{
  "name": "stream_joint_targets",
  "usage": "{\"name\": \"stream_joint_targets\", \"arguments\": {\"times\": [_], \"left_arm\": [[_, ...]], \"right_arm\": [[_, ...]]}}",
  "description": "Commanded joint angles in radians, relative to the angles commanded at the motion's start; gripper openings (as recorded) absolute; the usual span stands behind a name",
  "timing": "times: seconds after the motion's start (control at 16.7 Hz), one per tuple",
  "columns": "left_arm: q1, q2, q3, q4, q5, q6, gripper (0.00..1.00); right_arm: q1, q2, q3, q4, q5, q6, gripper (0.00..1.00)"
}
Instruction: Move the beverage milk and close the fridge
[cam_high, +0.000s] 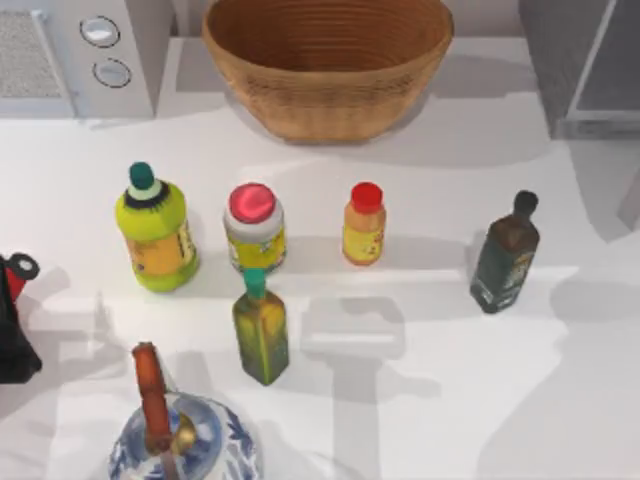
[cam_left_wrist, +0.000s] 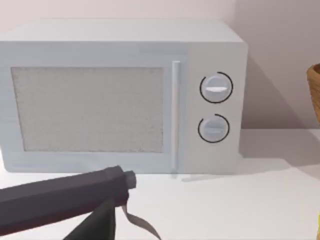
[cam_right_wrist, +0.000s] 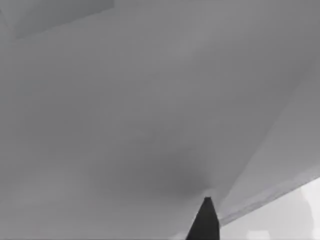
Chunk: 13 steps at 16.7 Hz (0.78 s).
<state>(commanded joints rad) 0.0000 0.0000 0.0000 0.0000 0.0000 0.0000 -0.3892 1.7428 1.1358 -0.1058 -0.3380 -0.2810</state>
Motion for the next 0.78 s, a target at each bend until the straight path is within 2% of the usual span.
{"name": "stream_joint_targets", "arguments": {"times": [0.18, 0.36, 0.48, 0.78], "left_arm": [[0.000, 0.000, 0.000, 0.000, 0.000, 0.000, 1.00], [0.000, 0.000, 0.000, 0.000, 0.000, 0.000, 1.00], [0.000, 0.000, 0.000, 0.000, 0.000, 0.000, 1.00], [0.000, 0.000, 0.000, 0.000, 0.000, 0.000, 1.00]], "right_arm": [[0.195, -0.045, -0.061, 0.067, 0.144, 0.123, 1.00], [0.324, -0.094, -0.115, 0.135, 0.263, 0.230, 1.00], [0.359, -0.115, -0.135, 0.161, 0.298, 0.265, 1.00], [0.346, -0.110, -0.137, 0.159, 0.305, 0.262, 1.00]]}}
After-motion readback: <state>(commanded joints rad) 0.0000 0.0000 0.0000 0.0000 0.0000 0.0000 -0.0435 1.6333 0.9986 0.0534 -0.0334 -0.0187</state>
